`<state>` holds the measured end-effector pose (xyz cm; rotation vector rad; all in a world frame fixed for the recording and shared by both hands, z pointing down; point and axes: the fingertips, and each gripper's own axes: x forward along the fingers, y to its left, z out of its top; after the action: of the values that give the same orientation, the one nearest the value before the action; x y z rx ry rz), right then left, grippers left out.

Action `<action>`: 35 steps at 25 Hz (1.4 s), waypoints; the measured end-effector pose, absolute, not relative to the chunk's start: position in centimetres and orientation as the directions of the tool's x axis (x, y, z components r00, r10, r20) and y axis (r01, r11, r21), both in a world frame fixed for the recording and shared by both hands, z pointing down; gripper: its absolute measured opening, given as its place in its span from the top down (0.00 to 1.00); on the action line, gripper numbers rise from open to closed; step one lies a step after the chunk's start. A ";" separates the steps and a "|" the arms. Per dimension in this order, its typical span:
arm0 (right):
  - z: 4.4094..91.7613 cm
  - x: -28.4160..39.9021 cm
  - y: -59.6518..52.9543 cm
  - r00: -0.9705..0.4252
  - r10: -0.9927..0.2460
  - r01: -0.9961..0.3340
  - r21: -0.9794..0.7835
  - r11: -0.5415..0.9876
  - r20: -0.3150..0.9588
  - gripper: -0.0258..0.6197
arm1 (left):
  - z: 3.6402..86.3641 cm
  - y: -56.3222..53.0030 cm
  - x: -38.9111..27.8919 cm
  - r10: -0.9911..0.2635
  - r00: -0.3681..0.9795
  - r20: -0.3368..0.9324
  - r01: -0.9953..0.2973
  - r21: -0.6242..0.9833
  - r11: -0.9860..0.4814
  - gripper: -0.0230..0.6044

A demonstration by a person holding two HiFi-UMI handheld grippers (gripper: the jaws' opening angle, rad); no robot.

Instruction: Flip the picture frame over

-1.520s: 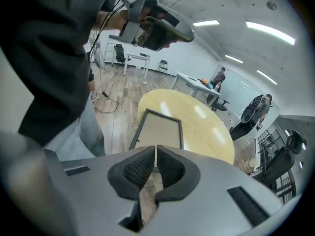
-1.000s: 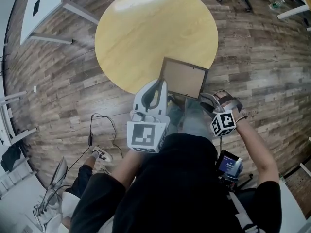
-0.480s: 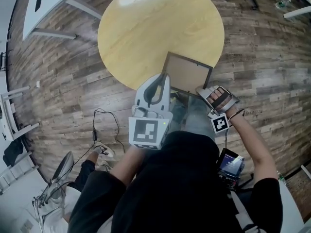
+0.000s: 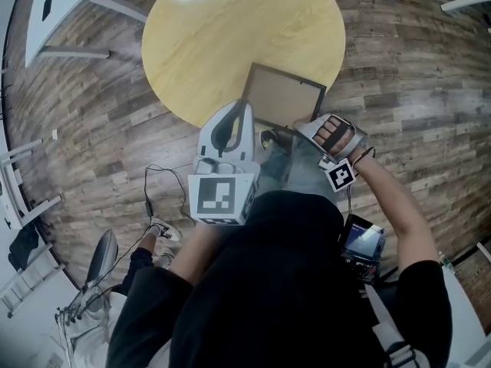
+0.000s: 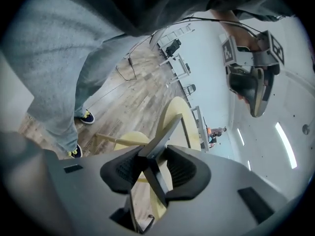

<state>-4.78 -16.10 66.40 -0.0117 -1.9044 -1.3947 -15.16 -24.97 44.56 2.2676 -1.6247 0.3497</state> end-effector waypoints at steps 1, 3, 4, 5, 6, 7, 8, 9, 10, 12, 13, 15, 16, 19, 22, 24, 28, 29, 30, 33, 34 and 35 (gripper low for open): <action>65.8 -5.0 -16.0 -0.723 -0.397 0.410 0.814 0.412 0.565 0.73 | 44.5 -25.0 -15.2 -0.867 0.321 0.382 -0.947 0.120 -0.298 0.91; 64.5 -5.3 -16.1 -0.746 -0.381 0.382 0.820 0.426 0.546 0.76 | 44.2 -25.2 -15.1 -0.868 0.323 0.377 -0.946 0.118 -0.301 0.91; 63.8 -5.5 -16.2 -0.757 -0.378 0.366 0.825 0.431 0.533 0.78 | 44.0 -25.2 -15.1 -0.870 0.324 0.373 -0.946 0.118 -0.302 0.91; 63.0 -5.7 -16.4 -0.767 -0.375 0.347 0.829 0.439 0.520 0.80 | 43.9 -25.2 -15.0 -0.871 0.325 0.369 -0.946 0.118 -0.303 0.91; 62.1 -5.9 -16.5 -0.778 -0.371 0.328 0.831 0.450 0.507 0.81 | 43.8 -25.2 -14.9 -0.872 0.327 0.365 -0.945 0.120 -0.304 0.91; 61.1 -6.2 -16.7 -0.788 -0.368 0.306 0.833 0.462 0.494 0.82 | 43.6 -25.1 -14.8 -0.872 0.330 0.361 -0.944 0.123 -0.307 0.91; 60.1 -6.4 -17.0 -0.796 -0.366 0.284 0.831 0.478 0.482 0.83 | 43.5 -25.1 -14.6 -0.872 0.334 0.357 -0.943 0.124 -0.310 0.91; 59.3 -6.7 -17.4 -0.802 -0.362 0.263 0.824 0.502 0.476 0.84 | 43.3 -25.2 -14.6 -0.873 0.337 0.352 -0.941 0.123 -0.314 0.91; 58.5 -6.9 -17.8 -0.805 -0.358 0.240 0.811 0.533 0.473 0.84 | 43.1 -25.3 -14.6 -0.875 0.338 0.347 -0.941 0.121 -0.316 0.91; 57.1 -7.5 -18.6 -0.809 -0.355 0.185 0.775 0.604 0.469 0.84 | 42.8 -25.3 -14.6 -0.878 0.338 0.339 -0.941 0.123 -0.315 0.91; 56.3 -7.7 -19.0 -0.809 -0.360 0.150 0.756 0.637 0.464 0.84 | 42.7 -25.2 -14.6 -0.879 0.338 0.335 -0.941 0.125 -0.314 0.91; 54.9 -8.0 -19.8 -0.811 -0.373 0.074 0.711 0.699 0.451 0.85 | 42.3 -25.1 -14.7 -0.882 0.339 0.328 -0.941 0.124 -0.315 0.91; 54.2 -8.3 -20.2 -0.813 -0.375 0.034 0.679 0.734 0.446 0.85 | 42.1 -25.2 -14.8 -0.884 0.338 0.323 -0.941 0.122 -0.316 0.91; 52.2 -9.1 -21.7 -0.820 -0.365 -0.102 0.516 0.851 0.441 0.85 | 41.3 -25.5 -15.2 -0.890 0.334 0.310 -0.943 0.113 -0.314 0.91; 50.7 -9.3 -23.7 -0.831 -0.366 -0.278 0.257 0.926 0.418 0.85 | 40.7 -25.8 -15.6 -0.898 0.326 0.296 -0.945 0.106 -0.308 0.91; 50.3 -8.8 -25.2 -0.841 -0.373 -0.398 0.019 0.917 0.392 0.85 | 40.5 -25.8 -15.8 -0.902 0.322 0.289 -0.947 0.101 -0.305 0.91; 50.6 -6.6 -28.3 -0.846 -0.413 -0.531 -0.450 0.718 0.339 0.85 | 40.0 -26.1 -16.2 -0.907 0.313 0.280 -0.950 0.095 -0.298 0.91; 50.8 -6.2 -28.8 -0.842 -0.426 -0.540 -0.523 0.660 0.332 0.85 | 40.0 -26.1 -16.4 -0.908 0.311 0.281 -0.950 0.095 -0.296 0.91; 51.2 -5.7 -29.1 -0.837 -0.438 -0.545 -0.581 0.604 0.329 0.85 | 39.9 -26.1 -16.6 -0.908 0.310 0.281 -0.951 0.094 -0.295 0.91; 52.9 -4.3 -29.4 -0.816 -0.467 -0.549 -0.711 0.439 0.342 0.85 | 39.9 -26.0 -16.9 -0.908 0.309 0.283 -0.951 0.090 -0.296 0.91; 53.6 -3.8 -29.3 -0.808 -0.471 -0.554 -0.731 0.399 0.355 0.85 | 39.9 -25.9 -16.8 -0.908 0.310 0.283 -0.951 0.089 -0.297 0.91; 54.4 -3.3 -29.2 -0.799 -0.472 -0.565 -0.736 0.373 0.374 0.85 | 39.9 -25.9 -16.7 -0.907 0.310 0.283 -0.951 0.088 -0.298 0.91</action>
<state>-3.26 -29.15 54.40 0.9540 -2.5185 1.4124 -16.73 -25.87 39.90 2.3389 -1.6957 0.2627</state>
